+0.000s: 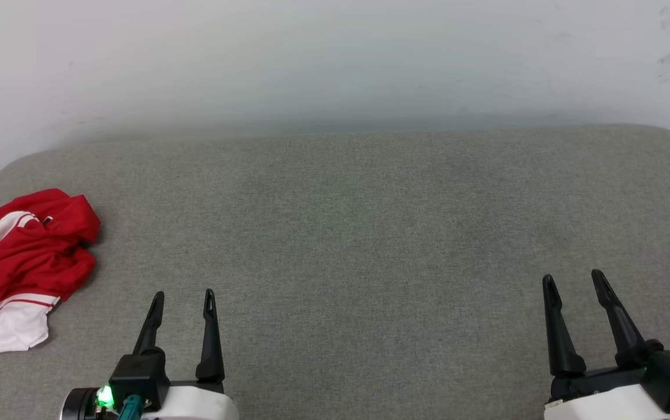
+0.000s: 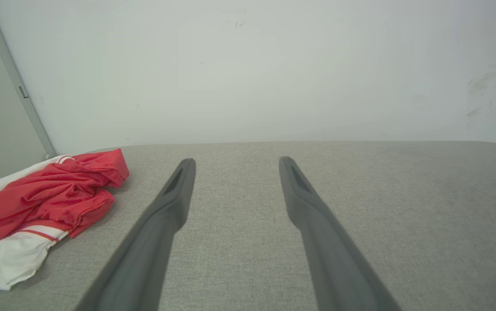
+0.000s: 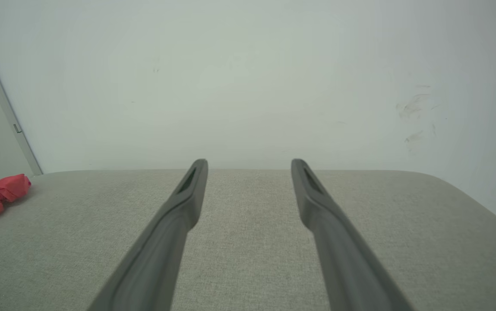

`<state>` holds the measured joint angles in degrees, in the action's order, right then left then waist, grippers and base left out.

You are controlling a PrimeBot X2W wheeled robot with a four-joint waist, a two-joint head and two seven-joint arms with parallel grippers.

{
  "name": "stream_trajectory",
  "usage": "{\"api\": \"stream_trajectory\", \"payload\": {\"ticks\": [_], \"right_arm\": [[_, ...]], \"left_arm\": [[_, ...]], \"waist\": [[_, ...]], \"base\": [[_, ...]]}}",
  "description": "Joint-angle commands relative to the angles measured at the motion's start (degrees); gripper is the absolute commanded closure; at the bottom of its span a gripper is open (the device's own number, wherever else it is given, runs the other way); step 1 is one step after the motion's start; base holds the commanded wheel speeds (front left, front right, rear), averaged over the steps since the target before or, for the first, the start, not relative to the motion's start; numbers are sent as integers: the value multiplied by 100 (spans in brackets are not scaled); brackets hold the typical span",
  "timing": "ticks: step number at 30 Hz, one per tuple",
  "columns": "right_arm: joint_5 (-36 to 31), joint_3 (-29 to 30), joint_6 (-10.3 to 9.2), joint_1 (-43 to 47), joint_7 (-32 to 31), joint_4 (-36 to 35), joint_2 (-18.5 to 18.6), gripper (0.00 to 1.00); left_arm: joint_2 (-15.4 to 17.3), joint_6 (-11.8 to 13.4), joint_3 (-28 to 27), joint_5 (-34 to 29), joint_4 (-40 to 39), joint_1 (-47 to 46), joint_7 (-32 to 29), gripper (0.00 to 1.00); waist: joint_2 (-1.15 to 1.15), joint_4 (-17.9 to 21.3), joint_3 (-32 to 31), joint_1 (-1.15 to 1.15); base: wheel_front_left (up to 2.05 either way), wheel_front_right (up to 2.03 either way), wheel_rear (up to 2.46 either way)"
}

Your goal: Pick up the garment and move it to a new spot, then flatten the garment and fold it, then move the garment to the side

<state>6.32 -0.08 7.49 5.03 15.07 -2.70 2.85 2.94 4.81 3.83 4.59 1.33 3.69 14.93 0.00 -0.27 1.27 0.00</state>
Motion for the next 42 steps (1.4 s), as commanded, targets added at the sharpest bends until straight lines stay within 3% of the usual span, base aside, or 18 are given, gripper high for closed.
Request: {"api": "stream_trajectory", "payload": {"ticks": [1, 23, 42], "right_arm": [[-24, -2, -1, 64, 15, -19, 5, 0], [249, -26, 0, 126, 14, 87, 5, 0], [3, -89, -1, 228, 13, -22, 5, 0]], "left_arm": [[-7, 24, 9, -27, 9, 50, 35, 0], [-6, 70, -35, 138, 129, 10, 30, 0], [-6, 234, -142, 228, 146, -103, 30, 0]], "waist": [[0, 1, -3, 0], [0, -132, -17, 0], [0, -1598, 86, 0]], "base": [[0, 0, 0], [0, 0, 0], [0, 0, 0]]}}
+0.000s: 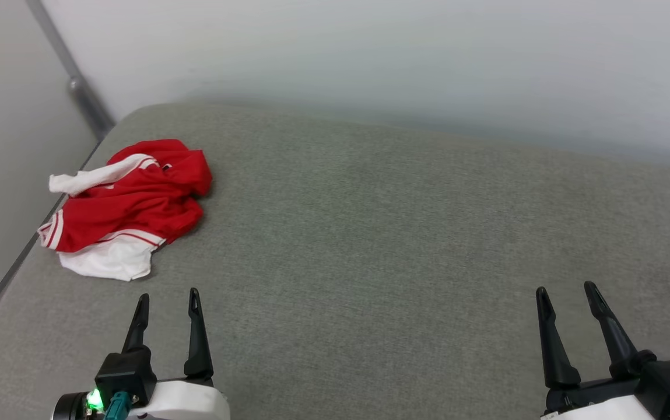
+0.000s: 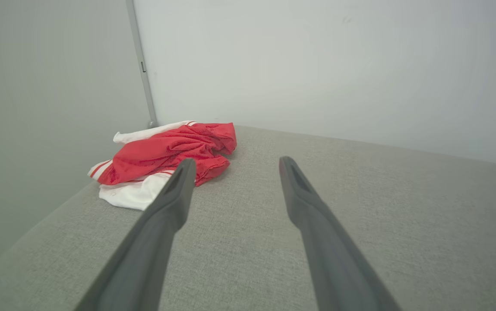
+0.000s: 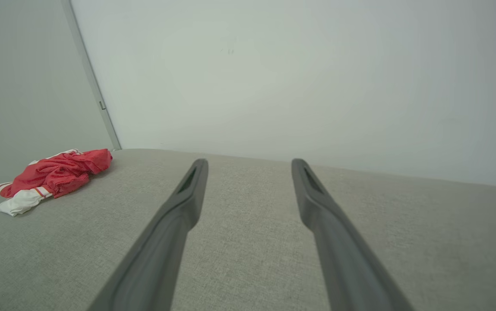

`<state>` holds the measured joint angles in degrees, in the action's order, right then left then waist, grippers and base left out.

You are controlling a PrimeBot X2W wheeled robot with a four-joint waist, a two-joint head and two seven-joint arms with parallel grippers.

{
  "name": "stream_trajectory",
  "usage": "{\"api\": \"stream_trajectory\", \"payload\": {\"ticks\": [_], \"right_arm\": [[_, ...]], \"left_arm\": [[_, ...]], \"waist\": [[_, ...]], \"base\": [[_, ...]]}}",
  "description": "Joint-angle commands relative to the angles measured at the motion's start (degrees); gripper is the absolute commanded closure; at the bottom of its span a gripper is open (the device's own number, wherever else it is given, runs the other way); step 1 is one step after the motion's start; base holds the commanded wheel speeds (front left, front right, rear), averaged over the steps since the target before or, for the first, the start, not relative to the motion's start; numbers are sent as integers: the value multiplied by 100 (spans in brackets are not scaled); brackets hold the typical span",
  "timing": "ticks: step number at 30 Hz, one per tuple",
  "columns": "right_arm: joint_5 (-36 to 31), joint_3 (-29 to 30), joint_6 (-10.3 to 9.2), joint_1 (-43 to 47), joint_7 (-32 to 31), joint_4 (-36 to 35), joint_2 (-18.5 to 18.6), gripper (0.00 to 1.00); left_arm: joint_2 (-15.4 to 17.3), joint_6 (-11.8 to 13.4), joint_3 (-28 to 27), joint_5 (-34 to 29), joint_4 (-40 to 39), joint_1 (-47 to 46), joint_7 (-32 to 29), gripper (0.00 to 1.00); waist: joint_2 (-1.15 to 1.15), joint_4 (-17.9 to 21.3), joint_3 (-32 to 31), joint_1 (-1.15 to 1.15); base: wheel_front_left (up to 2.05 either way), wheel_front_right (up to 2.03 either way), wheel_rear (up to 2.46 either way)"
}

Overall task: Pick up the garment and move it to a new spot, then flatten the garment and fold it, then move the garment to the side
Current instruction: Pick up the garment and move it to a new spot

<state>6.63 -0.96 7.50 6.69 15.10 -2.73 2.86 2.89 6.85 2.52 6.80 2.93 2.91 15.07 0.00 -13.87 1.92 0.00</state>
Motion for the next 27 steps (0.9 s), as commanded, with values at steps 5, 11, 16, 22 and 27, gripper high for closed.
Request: {"api": "stream_trajectory", "payload": {"ticks": [5, 11, 16, 22, 27], "right_arm": [[-89, -30, -2, 55, 10, -36, 3, 0], [-98, -53, -2, 40, 10, -58, 3, 0], [-105, -59, -2, 40, 10, -38, 3, 0], [-90, -83, -2, 42, 10, -24, 3, 0], [-145, -96, -2, 5, 10, -45, 3, 0]], "left_arm": [[-2, 76, -69, 90, -18, -11, 15, 0], [-2, 145, -117, 168, -55, 0, 16, 0], [-3, 165, -135, 205, -23, 8, 15, 0], [-2, 173, -171, 253, 17, 14, 15, 0], [-3, 14, -306, 399, 85, -227, 16, 0]], "waist": [[0, -648, 62, 0], [0, -1128, 81, 0], [0, -1370, 94, 0], [0, -1475, 93, 0], [0, -1415, 136, 0]], "base": [[0, 0, 0], [0, 0, 0], [0, 0, 0], [0, 0, 0], [0, 0, 0]]}}
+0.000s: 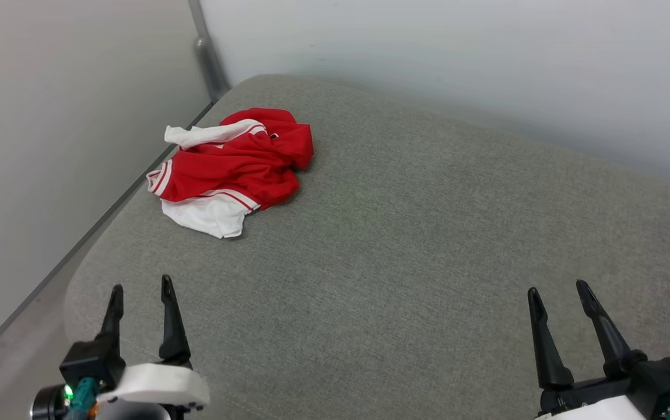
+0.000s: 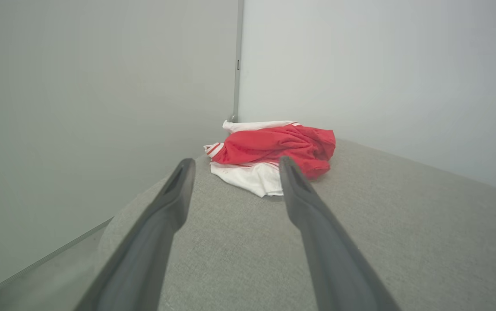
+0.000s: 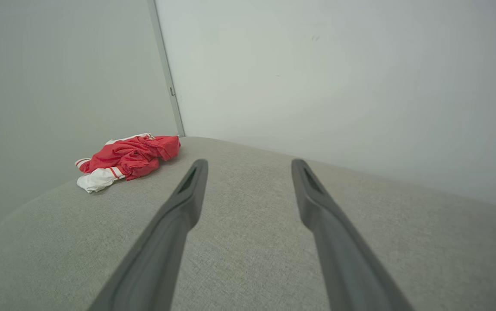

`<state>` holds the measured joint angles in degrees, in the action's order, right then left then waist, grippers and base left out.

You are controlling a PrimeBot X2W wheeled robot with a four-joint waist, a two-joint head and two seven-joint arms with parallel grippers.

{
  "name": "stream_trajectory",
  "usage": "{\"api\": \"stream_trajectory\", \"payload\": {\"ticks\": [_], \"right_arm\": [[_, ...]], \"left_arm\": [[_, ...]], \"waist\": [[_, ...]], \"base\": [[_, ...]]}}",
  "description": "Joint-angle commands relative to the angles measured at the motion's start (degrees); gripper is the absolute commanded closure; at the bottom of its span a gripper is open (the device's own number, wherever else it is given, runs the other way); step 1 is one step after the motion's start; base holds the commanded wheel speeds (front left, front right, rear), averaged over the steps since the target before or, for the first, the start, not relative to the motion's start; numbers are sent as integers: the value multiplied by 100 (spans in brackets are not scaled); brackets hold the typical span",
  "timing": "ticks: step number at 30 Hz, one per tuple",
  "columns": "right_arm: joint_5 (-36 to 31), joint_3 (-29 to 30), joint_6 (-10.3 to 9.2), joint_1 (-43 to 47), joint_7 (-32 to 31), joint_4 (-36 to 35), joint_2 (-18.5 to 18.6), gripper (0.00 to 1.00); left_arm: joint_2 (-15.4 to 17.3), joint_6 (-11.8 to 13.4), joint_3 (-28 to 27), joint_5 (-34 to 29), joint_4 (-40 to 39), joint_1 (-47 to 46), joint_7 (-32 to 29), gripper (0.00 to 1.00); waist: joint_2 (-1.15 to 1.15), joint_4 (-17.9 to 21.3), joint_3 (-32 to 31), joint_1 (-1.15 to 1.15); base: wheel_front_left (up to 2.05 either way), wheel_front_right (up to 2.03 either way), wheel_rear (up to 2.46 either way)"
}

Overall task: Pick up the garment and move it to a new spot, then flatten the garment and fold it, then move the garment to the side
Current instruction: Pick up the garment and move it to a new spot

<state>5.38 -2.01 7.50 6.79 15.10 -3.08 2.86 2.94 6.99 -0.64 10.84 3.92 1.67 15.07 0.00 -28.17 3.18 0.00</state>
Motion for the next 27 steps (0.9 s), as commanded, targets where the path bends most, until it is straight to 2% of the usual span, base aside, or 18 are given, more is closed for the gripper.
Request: {"api": "stream_trajectory", "payload": {"ticks": [1, 8, 13, 17, 21, 27], "right_arm": [[-31, 4, -2, -20, 10, -15, 3, 0], [-267, 67, -2, -206, 10, -109, 4, 0], [-523, 145, -3, -449, 10, -231, 5, 0], [-726, 294, -3, -717, 10, -391, 5, 0], [-916, 390, -2, -938, 10, -544, 5, 0], [-1029, 458, -2, -1136, 11, -763, 108, 0]], "left_arm": [[-6, -66, -71, 47, 13, -191, 16, 0], [206, -671, -699, -77, 213, -1342, 15, 0], [685, -1019, -1002, -163, 571, -2450, 14, 0], [938, -1167, -1208, 26, 811, -3306, 13, 0], [1333, -1268, -1316, 202, 1142, -4098, -22, 0], [1971, -1375, -1204, 422, 1657, -5022, -645, 0]], "waist": [[0, 43, 27, 0], [0, 287, 353, 0], [0, 557, 859, 0], [0, 776, 1420, 0], [0, 915, 1919, 0], [0, 1061, 2455, 0]], "base": [[0, 0, 0], [0, 0, 0], [0, 0, 0], [0, 0, 0], [0, 0, 0], [0, 0, 0]]}}
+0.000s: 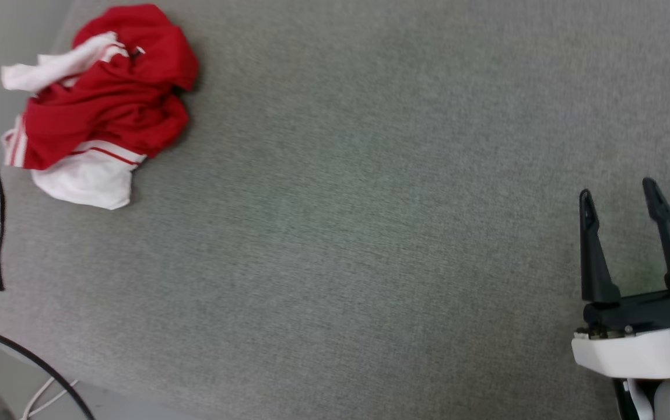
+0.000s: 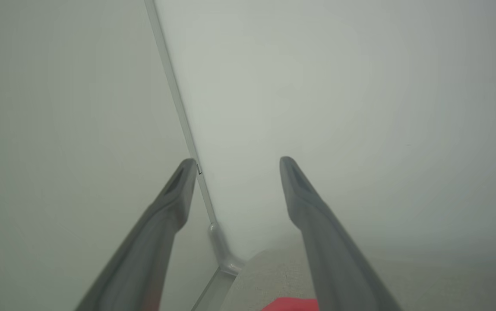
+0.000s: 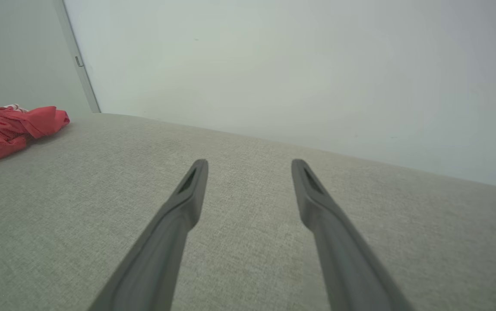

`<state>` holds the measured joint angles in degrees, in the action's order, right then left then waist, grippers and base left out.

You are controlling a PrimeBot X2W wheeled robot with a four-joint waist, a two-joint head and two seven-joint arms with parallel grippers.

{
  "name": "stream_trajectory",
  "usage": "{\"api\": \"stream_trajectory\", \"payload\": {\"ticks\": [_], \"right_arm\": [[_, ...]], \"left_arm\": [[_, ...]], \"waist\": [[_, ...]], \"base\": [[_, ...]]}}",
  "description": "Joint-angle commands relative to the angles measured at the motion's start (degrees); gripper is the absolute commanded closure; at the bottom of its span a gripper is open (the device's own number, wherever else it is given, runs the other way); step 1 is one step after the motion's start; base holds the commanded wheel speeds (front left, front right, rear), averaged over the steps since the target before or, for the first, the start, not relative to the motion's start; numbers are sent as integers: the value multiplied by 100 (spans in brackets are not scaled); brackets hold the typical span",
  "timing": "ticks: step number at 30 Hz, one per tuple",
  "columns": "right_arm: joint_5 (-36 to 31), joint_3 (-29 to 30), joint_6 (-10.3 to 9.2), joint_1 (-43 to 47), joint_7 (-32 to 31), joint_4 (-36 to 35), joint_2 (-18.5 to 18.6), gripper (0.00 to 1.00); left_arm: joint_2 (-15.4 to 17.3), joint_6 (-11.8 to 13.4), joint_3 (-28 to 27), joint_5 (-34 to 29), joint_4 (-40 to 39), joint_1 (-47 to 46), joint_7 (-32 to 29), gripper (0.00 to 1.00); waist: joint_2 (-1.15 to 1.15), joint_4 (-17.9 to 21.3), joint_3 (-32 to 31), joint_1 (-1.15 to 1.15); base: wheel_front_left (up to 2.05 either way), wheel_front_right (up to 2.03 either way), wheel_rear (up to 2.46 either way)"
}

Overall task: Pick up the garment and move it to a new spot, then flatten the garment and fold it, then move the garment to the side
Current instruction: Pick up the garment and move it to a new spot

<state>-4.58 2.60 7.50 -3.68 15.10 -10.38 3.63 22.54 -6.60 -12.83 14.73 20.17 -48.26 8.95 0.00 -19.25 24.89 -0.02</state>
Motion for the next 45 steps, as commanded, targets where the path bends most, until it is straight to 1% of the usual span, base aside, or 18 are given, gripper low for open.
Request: {"api": "stream_trajectory", "payload": {"ticks": [1, 4, 7, 8, 9, 11, 14, 19, 22, 26, 30, 31, 32, 33, 35, 40, 42, 45], "right_arm": [[-40, -6, -2, -125, 10, -75, 45, 0], [-52, 19, -3, -229, 10, -213, 78, 0], [-81, -4, -2, -304, 10, -337, 97, 0], [-82, -10, -2, -324, 10, -375, 103, 0], [-86, -36, -2, -361, 10, -436, 131, 0], [-105, -37, -3, -386, 10, -483, 147, 0], [-142, -16, -3, -441, 10, -545, 174, 0], [-174, -23, -3, -463, 10, -601, 222, 0], [-193, -12, -3, -504, 10, -622, 241, 0], [-197, -27, -3, -552, 10, -614, 260, 0], [-208, -56, -3, -596, 8, -582, 258, 0], [-212, -55, -3, -608, 8, -574, 256, 0], [-212, -61, -3, -620, 8, -558, 251, 0], [-200, -80, -3, -639, 8, -551, 248, 0], [-183, -91, -3, -648, 9, -533, 237, 0], [-82, -136, -2, -628, 10, -444, 154, 0], [-24, -190, -3, -621, 10, -376, 112, 0], [39, -246, -3, -627, 10, -274, 53, 0]], "left_arm": [[124, -38, 73, 76, 171, -134, -291, 0], [492, -65, 259, 226, 387, -463, -883, 0], [737, -78, 504, 630, 679, -626, -1711, 0], [835, -76, 617, 806, 726, -682, -1972, 0], [1094, -77, 907, 1180, 769, -727, -2493, 0], [1287, -78, 1215, 1620, 809, -681, -3021, 0], [1575, -79, 1570, 2248, 803, -634, -3662, 0], [1954, -76, 2181, 3157, 771, -491, -4763, 0], [2129, -76, 2530, 3497, 754, -398, -5197, 0], [2206, -77, 2972, 3704, 833, -334, -5430, 0], [2050, -78, 3376, 3837, 1060, -309, -5453, 0], [1973, -78, 3377, 3953, 1153, -343, -5421, 0], [1931, -78, 3433, 3967, 1199, -378, -5397, 62], [1966, -78, 3505, 3948, 1242, -403, -5378, 100], [2035, -78, 3569, 4015, 1275, -495, -5265, 100], [2412, -78, 3663, 4094, 1112, -847, -4884, 100], [2587, -78, 3799, 4031, 970, -942, -4797, 100], [2743, -78, 4001, 4013, 709, -1116, -4671, 100]], "waist": [[0, 204, 348, 2], [0, 309, 541, 2], [0, 397, 699, 2], [0, 421, 749, 2], [0, 472, 850, 2], [0, 516, 953, 2], [0, 566, 1110, 2], [0, 666, 1315, 2], [0, 710, 1424, 2], [0, 754, 1543, 2], [0, 787, 1592, 2], [0, 784, 1592, 2], [0, 785, 1582, 2], [0, 792, 1566, 2], [0, 793, 1495, 2], [0, 776, 1159, 2], [0, 785, 972, 2], [0, 810, 679, 2]], "base": [[0, 0, 0], [0, 0, 0], [0, 0, 0], [0, 0, 0], [0, 0, 0], [0, 0, 0], [0, 0, 0], [0, 0, 0], [0, 0, 0], [0, 0, 0], [0, 0, 0], [0, 0, 0], [0, 0, 0], [0, 0, 0], [0, 0, 0], [0, 0, 0], [0, 0, 0], [0, 0, 0]]}}
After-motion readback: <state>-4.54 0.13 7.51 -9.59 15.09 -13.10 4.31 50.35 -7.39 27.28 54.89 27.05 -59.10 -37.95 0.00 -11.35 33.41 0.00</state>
